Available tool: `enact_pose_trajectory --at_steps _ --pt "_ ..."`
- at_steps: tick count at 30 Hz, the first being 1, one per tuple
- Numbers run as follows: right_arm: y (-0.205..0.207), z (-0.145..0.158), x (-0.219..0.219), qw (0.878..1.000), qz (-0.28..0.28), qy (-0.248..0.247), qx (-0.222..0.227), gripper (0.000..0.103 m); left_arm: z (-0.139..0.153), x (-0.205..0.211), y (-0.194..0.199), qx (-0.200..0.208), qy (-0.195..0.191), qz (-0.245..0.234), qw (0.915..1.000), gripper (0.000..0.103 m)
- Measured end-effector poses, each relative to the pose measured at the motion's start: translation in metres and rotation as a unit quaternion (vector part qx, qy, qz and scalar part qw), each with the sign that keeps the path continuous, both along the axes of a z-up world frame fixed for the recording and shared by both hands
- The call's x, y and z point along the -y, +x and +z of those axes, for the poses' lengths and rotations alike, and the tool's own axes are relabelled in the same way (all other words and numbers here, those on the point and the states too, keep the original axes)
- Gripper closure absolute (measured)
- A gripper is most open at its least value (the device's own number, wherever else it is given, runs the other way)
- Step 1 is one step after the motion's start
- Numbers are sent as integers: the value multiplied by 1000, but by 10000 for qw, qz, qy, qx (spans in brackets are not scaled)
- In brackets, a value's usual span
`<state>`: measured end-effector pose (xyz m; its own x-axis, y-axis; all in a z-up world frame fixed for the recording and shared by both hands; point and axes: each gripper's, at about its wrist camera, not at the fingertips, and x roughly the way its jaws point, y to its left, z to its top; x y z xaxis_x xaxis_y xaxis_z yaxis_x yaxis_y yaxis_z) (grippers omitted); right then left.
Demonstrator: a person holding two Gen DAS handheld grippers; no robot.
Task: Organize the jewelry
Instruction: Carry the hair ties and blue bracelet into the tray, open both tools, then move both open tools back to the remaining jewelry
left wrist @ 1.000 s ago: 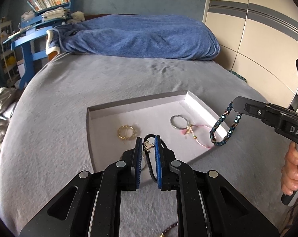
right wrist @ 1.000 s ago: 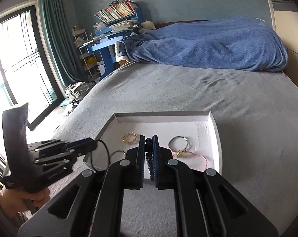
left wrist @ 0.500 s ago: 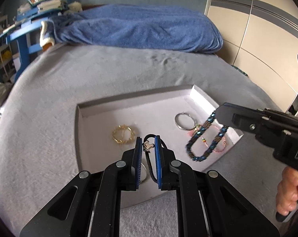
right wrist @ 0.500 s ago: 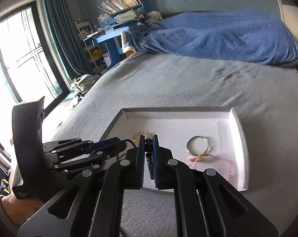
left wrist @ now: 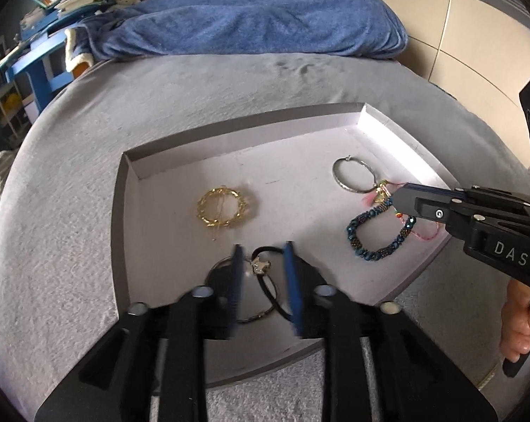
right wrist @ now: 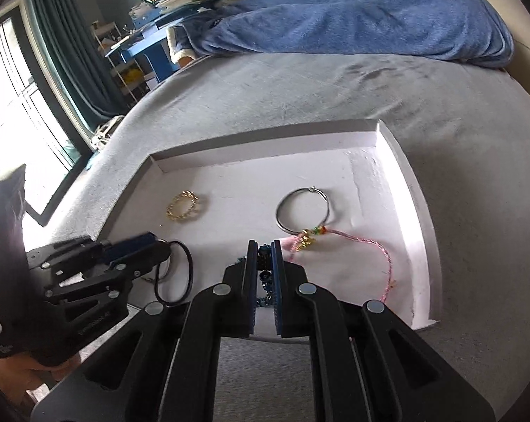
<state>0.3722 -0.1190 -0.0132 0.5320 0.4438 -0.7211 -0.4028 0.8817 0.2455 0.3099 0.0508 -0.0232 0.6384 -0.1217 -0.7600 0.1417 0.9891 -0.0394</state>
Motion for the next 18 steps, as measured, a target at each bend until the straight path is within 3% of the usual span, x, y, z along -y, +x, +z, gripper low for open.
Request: enact_pose_trajectory --at_steps 4,6,8,18 --pt "0 -6 1 9999 16 -104 -27 93 4 3 -5 122 149 -21 9998 49" --pt "-2 -4 2 9999 21 -117 10 74 9 5 -8 219 192 -35 9996 42" --pt "-4 0 4 9999 8 -95 88 69 15 5 -12 328 214 -31 9992 32" --pt "-27 18 24 9995 -88 -43 314 69 36 -2 -47 571 206 108 9981 24"
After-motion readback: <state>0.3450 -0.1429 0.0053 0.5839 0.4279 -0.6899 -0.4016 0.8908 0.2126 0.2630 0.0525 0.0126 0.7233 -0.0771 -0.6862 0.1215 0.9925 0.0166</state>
